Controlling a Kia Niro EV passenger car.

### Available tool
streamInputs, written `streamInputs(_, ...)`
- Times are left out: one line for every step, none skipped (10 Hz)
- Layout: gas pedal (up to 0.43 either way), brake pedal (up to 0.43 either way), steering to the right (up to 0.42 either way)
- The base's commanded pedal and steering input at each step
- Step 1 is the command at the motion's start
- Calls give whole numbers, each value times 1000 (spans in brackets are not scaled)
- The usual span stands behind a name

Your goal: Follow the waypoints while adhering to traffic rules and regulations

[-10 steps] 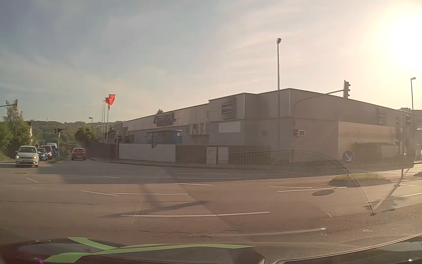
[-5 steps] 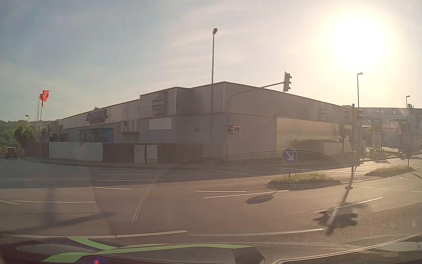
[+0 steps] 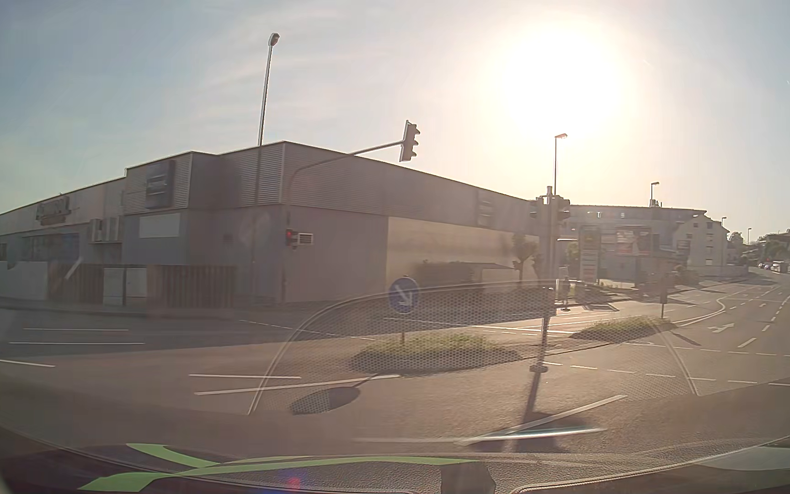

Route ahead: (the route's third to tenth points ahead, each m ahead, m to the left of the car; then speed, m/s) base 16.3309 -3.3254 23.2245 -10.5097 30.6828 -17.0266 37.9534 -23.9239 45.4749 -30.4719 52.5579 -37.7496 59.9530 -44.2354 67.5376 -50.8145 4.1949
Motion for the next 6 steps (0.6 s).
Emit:
streamInputs(157,0,529)
streamInputs(157,0,522)
streamInputs(157,0,509)
streamInputs(138,0,491)
streamInputs(130,0,469)
streamInputs(130,0,441)
